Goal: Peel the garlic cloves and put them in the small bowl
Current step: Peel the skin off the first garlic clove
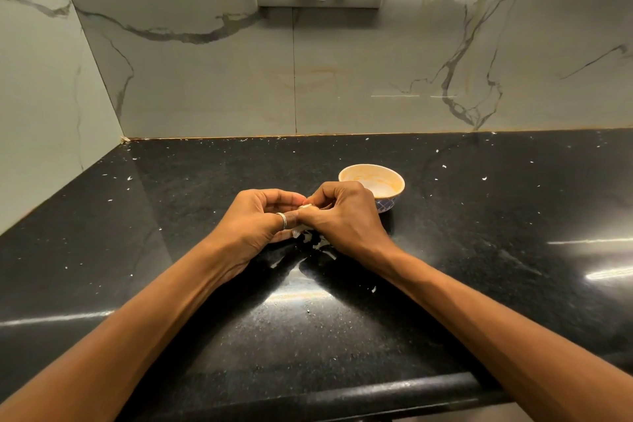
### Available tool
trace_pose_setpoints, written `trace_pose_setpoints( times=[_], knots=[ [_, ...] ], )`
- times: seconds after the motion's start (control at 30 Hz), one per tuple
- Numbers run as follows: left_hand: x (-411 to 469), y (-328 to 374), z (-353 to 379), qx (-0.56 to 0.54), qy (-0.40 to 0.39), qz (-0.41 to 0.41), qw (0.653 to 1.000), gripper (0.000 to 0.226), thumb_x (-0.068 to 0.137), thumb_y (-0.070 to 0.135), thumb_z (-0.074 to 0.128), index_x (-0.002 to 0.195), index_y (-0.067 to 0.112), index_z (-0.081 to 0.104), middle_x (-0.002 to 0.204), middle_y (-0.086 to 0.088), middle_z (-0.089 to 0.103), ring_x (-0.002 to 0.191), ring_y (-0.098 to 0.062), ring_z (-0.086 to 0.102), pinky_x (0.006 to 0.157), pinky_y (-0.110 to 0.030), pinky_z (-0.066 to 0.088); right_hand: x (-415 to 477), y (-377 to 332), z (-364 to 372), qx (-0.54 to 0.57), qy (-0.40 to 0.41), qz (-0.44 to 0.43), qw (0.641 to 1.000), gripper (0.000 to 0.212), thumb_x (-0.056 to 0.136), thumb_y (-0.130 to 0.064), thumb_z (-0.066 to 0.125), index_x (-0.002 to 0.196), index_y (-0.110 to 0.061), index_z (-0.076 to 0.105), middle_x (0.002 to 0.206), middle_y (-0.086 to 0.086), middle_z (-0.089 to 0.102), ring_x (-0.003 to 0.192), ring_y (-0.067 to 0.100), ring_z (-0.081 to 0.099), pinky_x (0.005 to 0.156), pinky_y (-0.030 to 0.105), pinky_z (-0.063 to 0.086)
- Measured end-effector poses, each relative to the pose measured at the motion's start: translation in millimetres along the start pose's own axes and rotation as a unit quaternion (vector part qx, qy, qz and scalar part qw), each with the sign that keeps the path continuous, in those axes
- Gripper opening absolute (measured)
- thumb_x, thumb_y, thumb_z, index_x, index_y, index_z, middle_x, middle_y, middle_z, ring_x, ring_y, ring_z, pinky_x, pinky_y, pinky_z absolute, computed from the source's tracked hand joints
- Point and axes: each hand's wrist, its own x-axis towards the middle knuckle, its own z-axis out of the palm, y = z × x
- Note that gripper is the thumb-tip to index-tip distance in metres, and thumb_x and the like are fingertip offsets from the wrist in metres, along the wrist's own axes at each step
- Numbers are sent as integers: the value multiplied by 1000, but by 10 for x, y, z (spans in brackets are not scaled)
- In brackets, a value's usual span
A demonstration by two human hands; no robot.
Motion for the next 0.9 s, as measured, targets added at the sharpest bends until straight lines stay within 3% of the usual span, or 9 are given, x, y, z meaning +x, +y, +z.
trace_pose_setpoints(
  times=[0.17, 0.7, 0.83, 0.9],
  knots=[
    [10, -10, 3, -10, 5, 0, 1000, 19, 85, -8, 70, 102, 1, 72, 94, -14, 76, 84, -20, 75, 77, -31, 62, 5, -4, 17, -5, 6, 6, 1000, 16, 71, -28, 87, 67, -19, 75, 60, -6, 70, 55, 1, 62, 53, 15, 47],
    [11, -26, 1, 3, 12, 4, 1000, 19, 86, -8, 70, 102, 2, 72, 97, -15, 76, 90, -24, 75, 82, -35, 61, -19, -76, 0, -2, 13, 11, 1000, 13, 78, -14, 77, 66, -19, 76, 57, -7, 69, 51, -1, 60, 50, 12, 46],
    [-6, -26, 21, 1, 6, 8, 1000, 21, 84, -7, 71, 100, 6, 72, 91, -9, 77, 83, -15, 74, 77, -26, 62, 6, -52, -17, 11, 5, 21, 1000, 21, 82, -8, 71, 65, -20, 76, 58, -10, 69, 53, -2, 60, 52, 10, 44],
    [-6, -12, 21, -12, 3, 5, 1000, 20, 84, -5, 72, 101, 5, 72, 90, -7, 77, 82, -14, 74, 73, -24, 61, 9, -33, -14, 23, -2, 32, 999, 18, 82, -9, 71, 71, -21, 78, 65, -7, 73, 59, -1, 63, 57, 15, 51]
  ],
)
